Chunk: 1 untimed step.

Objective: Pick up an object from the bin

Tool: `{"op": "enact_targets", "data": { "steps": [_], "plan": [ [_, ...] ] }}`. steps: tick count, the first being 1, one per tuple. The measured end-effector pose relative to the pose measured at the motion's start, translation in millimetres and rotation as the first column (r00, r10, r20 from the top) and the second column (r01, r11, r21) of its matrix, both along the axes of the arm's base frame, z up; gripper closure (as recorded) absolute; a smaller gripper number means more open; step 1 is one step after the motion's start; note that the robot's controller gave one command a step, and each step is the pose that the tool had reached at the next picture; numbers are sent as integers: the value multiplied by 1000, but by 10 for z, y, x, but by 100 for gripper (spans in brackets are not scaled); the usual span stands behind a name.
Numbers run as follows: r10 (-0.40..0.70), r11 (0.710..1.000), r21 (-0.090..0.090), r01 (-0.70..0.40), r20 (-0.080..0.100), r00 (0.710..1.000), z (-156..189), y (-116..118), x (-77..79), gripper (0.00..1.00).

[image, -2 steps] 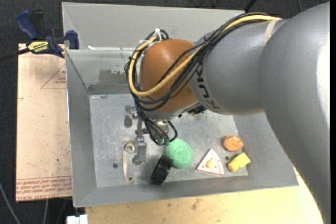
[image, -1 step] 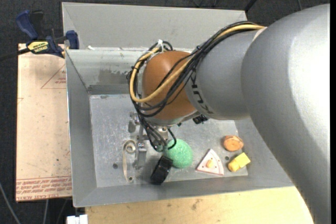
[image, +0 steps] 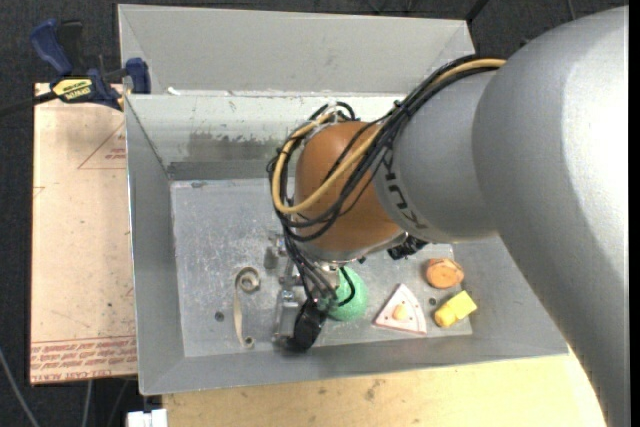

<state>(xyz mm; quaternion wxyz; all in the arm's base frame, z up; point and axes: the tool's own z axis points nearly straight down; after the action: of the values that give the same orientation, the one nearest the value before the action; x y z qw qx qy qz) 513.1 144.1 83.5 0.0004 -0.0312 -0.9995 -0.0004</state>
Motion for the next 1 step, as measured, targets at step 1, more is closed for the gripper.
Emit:
{"op": "enact_targets", "data": {
  "steps": [1],
  "plan": [
    [299,954,1,-299,2,954,-61,-289,140,0]
  ]
}}
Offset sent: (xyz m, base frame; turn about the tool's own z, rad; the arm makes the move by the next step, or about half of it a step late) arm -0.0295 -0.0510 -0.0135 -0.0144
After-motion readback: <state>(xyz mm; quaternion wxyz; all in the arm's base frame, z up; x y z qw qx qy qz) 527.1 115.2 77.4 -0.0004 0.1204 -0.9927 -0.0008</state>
